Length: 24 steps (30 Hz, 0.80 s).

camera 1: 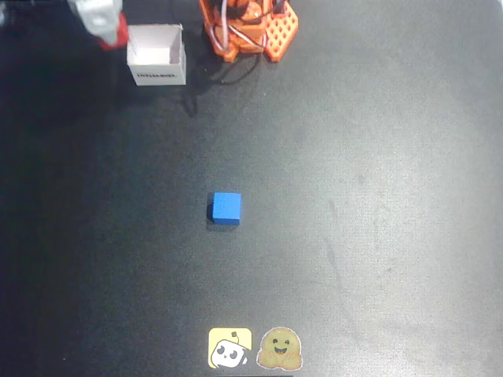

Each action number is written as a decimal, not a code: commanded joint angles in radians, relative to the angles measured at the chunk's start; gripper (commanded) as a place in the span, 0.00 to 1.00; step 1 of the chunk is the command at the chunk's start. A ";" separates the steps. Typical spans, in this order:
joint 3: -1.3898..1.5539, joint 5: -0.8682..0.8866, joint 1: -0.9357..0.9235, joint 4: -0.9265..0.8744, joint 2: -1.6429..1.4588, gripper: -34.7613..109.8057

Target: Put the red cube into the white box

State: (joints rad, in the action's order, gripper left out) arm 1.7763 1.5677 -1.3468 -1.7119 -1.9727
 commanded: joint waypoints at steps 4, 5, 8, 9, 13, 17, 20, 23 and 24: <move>0.074 -0.025 -0.023 -0.091 -0.063 0.24; 0.112 -0.032 -0.023 -0.091 -0.089 0.24; 0.196 -0.044 -0.021 -0.091 -0.178 0.24; 0.229 -0.052 -0.021 -0.091 -0.215 0.24; 0.373 -0.061 -0.021 -0.091 -0.383 0.24; 0.416 -0.060 -0.020 -0.091 -0.443 0.24; 0.376 -0.058 -0.020 -0.091 -0.391 0.24; 0.339 -0.061 -0.017 -0.091 -0.330 0.24; 0.328 -0.061 -0.011 -0.091 -0.316 0.24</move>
State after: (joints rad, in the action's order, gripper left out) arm 2.1598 1.5064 -1.3622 -1.7119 -2.3148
